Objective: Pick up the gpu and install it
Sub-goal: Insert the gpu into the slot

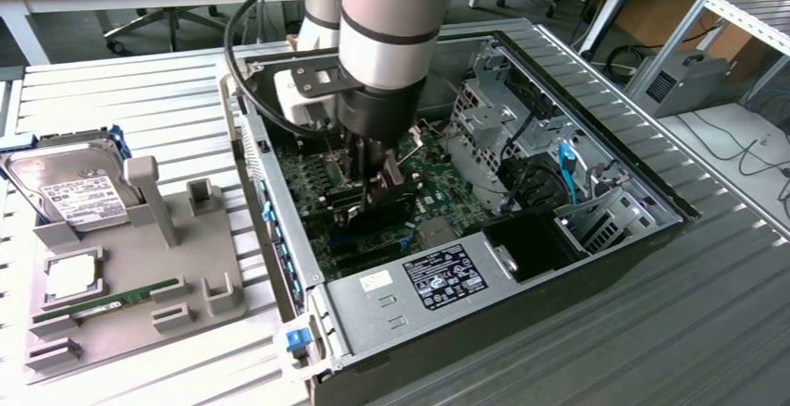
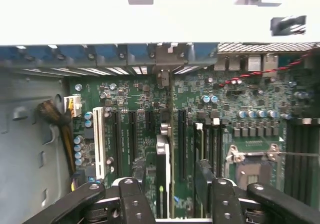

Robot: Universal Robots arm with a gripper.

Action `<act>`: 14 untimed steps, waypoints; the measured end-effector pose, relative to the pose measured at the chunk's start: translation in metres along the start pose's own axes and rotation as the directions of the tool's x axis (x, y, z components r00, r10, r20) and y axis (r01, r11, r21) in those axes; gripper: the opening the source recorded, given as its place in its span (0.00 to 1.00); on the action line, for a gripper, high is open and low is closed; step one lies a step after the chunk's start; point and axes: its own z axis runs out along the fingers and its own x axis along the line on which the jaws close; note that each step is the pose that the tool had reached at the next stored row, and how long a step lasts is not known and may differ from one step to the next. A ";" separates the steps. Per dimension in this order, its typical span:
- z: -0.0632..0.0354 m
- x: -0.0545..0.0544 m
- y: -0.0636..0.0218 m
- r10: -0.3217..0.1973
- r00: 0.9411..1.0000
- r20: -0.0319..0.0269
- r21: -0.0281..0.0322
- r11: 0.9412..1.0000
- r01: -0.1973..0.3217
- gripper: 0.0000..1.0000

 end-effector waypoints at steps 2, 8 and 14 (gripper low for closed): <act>-0.0090 -0.001 -0.0002 0.000 1.000 0.000 0.000 1.000 0.000 0.52; -0.0362 -0.003 -0.0006 0.000 1.000 0.000 0.000 1.000 0.000 0.52; -0.0491 -0.003 -0.0008 0.000 1.000 0.000 0.000 1.000 0.000 0.52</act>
